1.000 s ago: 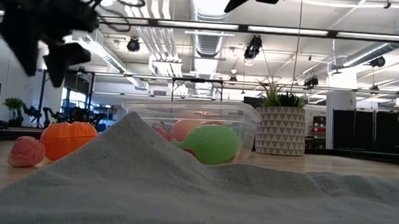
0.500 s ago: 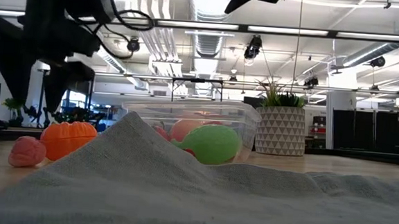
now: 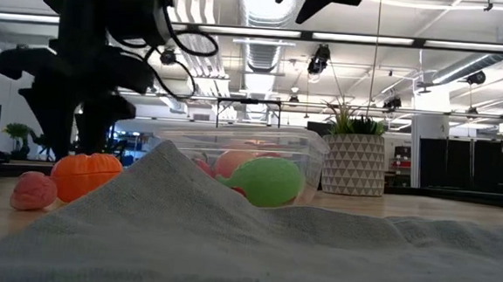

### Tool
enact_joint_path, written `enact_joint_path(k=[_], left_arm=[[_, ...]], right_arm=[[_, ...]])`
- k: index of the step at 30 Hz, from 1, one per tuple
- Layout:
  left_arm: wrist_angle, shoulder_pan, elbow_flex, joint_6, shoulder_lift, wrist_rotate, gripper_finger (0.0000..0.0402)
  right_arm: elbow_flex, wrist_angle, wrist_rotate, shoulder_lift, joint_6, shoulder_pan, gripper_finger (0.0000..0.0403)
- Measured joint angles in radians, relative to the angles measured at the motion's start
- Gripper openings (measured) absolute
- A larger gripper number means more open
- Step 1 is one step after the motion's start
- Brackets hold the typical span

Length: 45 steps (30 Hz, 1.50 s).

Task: Pick and placing Produce into tupperware
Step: Put the red strawberry into the transparent container

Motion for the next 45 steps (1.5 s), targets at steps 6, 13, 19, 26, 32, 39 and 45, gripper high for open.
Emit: enact_joint_path(k=[6,13,19,26,32,39,45], left_arm=[[0.025,-0.023,-0.001,0.185,-0.033,-0.005,0.0235],[0.020,-0.023,-0.002,0.353,-0.015,0.008,0.0235],[0.021,-0.023,-0.002,0.446,0.033,0.011,0.0235],[0.022,-0.023,-0.002,0.452,0.111,0.000,0.0235],[0.029,-0.023,0.001,0.452,0.135,-0.024,0.0235],[0.053,-0.023,0.002,0.450,0.118,-0.024,0.0213],[0.061,-0.023,-0.001,0.448,0.118,-0.025,0.0176]], right_arm=[[0.000,-0.022,-0.001,0.000,-0.003,0.000,0.0231],[-0.002,-0.033,-0.001,0.000,-0.032,0.000,0.0231],[-0.002,-0.040,-0.001,0.000,-0.035,0.000,0.0231],[-0.002,-0.040,0.001,0.000,-0.042,0.000,0.0231],[-0.003,-0.039,0.009,0.000,-0.042,0.000,0.0231],[-0.010,-0.040,0.025,0.001,-0.037,0.000,0.0231],[-0.015,-0.040,0.025,0.001,-0.035,0.000,0.0231]])
